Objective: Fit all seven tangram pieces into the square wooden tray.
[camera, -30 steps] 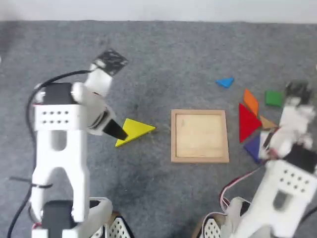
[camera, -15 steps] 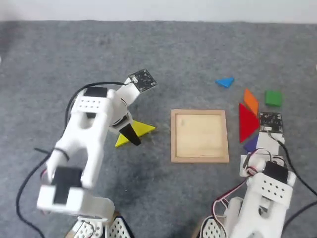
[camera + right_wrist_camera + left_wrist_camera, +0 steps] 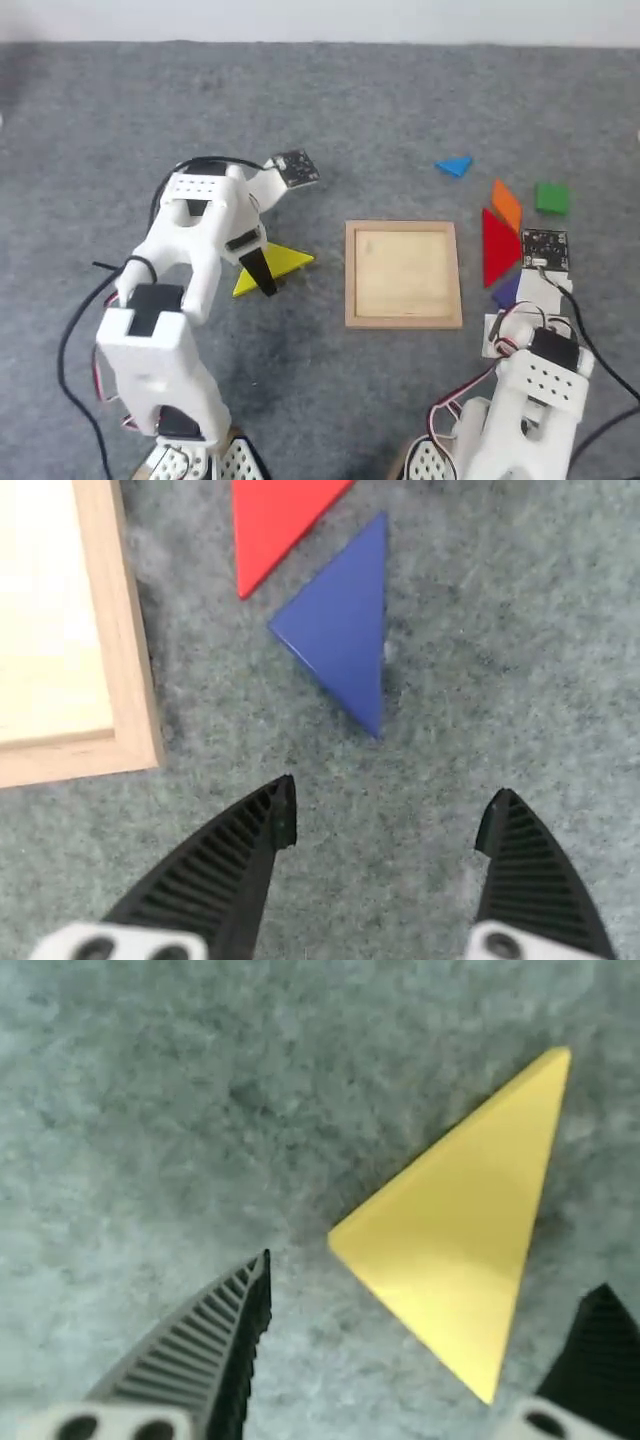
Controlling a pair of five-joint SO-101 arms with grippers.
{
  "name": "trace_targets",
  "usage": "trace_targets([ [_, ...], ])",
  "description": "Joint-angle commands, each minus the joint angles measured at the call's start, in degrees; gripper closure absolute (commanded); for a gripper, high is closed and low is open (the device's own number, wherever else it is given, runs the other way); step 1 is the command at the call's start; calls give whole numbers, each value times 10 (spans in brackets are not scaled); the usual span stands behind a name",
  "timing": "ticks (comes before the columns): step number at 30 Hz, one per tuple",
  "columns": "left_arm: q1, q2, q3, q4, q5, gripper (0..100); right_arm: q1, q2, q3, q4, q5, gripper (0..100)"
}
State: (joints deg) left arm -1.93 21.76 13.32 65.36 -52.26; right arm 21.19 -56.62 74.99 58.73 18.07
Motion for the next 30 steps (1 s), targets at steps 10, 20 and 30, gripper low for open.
trace_targets([
  [10, 31, 11, -20, -9, -2, 570, -3, -11, -4, -9, -6, 703],
  [20, 47, 13, -20, -9, -3, 572, -4, -11, -3, -9, -6, 703],
  [30, 44, 14, -20, 6, -3, 655, -4, -9, -3, -9, -6, 703],
])
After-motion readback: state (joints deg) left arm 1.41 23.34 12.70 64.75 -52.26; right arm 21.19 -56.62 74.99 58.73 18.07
